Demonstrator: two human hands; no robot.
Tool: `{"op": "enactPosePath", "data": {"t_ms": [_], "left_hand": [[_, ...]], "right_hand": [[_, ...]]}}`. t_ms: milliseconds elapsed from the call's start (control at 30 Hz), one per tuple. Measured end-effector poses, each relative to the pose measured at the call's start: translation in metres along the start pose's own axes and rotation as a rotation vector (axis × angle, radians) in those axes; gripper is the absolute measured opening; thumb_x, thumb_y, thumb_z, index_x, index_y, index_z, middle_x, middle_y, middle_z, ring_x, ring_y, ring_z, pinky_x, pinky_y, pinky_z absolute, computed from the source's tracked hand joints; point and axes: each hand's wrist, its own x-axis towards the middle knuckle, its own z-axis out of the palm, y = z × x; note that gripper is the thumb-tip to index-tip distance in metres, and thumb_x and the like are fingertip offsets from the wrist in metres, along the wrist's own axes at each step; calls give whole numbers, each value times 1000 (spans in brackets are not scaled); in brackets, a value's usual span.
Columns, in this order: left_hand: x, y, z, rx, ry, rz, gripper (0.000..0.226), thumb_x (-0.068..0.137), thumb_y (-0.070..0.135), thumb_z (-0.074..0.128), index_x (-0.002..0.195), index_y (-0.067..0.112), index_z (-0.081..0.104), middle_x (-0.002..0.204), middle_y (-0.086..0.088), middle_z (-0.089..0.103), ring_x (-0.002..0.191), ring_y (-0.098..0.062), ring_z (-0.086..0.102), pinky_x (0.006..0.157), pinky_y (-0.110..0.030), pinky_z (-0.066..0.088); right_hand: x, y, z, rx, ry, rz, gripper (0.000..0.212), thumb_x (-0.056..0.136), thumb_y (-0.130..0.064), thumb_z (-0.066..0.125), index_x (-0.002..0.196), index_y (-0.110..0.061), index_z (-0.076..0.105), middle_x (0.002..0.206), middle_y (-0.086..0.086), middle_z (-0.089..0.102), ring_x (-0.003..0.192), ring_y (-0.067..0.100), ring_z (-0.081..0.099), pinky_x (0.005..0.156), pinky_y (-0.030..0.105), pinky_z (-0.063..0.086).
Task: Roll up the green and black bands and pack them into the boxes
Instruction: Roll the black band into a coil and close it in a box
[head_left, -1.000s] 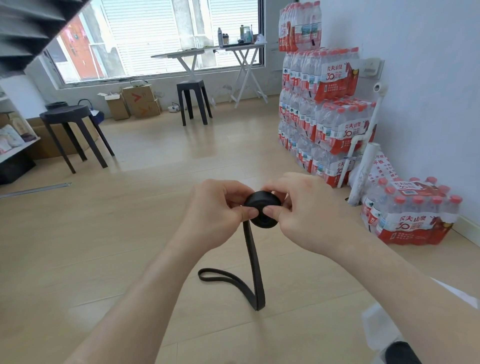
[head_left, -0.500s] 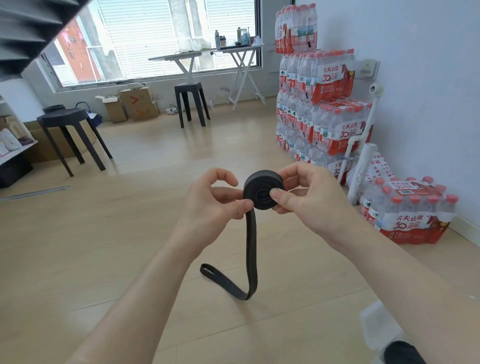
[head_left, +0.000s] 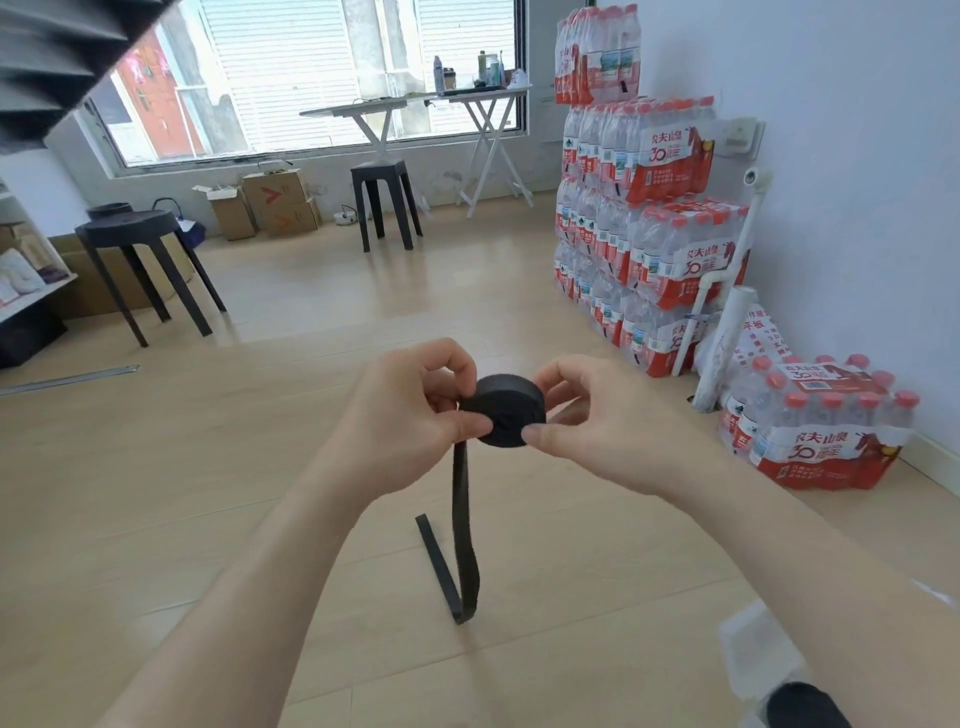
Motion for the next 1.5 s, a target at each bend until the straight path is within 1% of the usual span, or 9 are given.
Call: {"op": "enactPosePath", "data": {"t_ms": [100, 200, 333, 500, 633, 767, 1000, 1133, 1500], "left_hand": [[-4, 4, 2, 296, -72, 82, 32, 70, 7, 77, 71, 25, 50, 54, 6, 55, 49, -8, 41, 50, -17, 37], [-5, 6, 4, 432, -102, 141, 30, 71, 12, 76, 73, 28, 50, 53, 9, 54, 52, -7, 47, 52, -21, 39], [-5, 7, 3, 440, -113, 148, 31, 72, 13, 77, 73, 30, 51, 52, 14, 50, 53, -2, 47, 53, -18, 36], [-1, 4, 7, 254, -39, 83, 31, 68, 12, 81, 70, 28, 54, 59, 14, 56, 53, -3, 49, 55, -18, 39], [4, 0, 4, -6, -7, -59, 24, 68, 16, 83, 73, 16, 60, 62, 13, 66, 53, -4, 55, 54, -15, 42], [4, -5, -2, -200, -57, -103, 24, 71, 7, 81, 76, 11, 58, 73, 0, 73, 65, -15, 67, 72, -31, 53], [5, -6, 1, -319, 18, -79, 22, 72, 9, 79, 75, 11, 57, 67, -3, 68, 58, -9, 57, 59, -19, 46], [5, -8, -3, -408, -51, -79, 22, 76, 5, 75, 82, 10, 54, 77, -8, 71, 70, -17, 60, 65, -20, 49], [5, -9, 0, -539, -25, -68, 38, 64, 20, 85, 80, 11, 52, 66, -4, 63, 54, -14, 49, 56, -23, 41]], "right_hand": [[-5, -6, -1, -327, 35, -132, 17, 79, -31, 73, 94, -27, 66, 86, -12, 63, 74, 3, 60, 60, 7, 41], [-7, -10, 9, -512, 21, -180, 17, 83, -37, 67, 96, -26, 66, 88, -9, 64, 82, 11, 57, 59, 15, 37], [-4, -6, 11, -525, 15, -219, 18, 84, -34, 65, 97, -22, 67, 91, -4, 64, 87, 16, 57, 69, 32, 41], [-2, -1, 8, -531, 92, -280, 14, 86, -30, 63, 96, -20, 63, 88, -7, 56, 84, 13, 53, 60, 12, 33], [0, 2, 5, -361, 173, -250, 11, 84, -25, 68, 93, -19, 66, 90, -6, 63, 78, 9, 58, 62, 8, 36], [1, 3, 8, -178, 185, -186, 8, 85, -22, 69, 92, -20, 66, 85, -8, 65, 73, 5, 62, 60, 5, 39], [5, 6, 13, 117, 220, -114, 8, 84, -14, 71, 90, -14, 67, 79, 3, 68, 61, 15, 68, 68, 35, 58], [4, 2, 14, 290, 216, -80, 8, 85, -7, 69, 91, -11, 65, 80, 6, 67, 57, 13, 66, 63, 27, 56], [2, -1, 24, 763, 174, 16, 8, 88, 0, 62, 92, -5, 57, 90, 16, 61, 63, 15, 67, 69, 29, 58]]}}
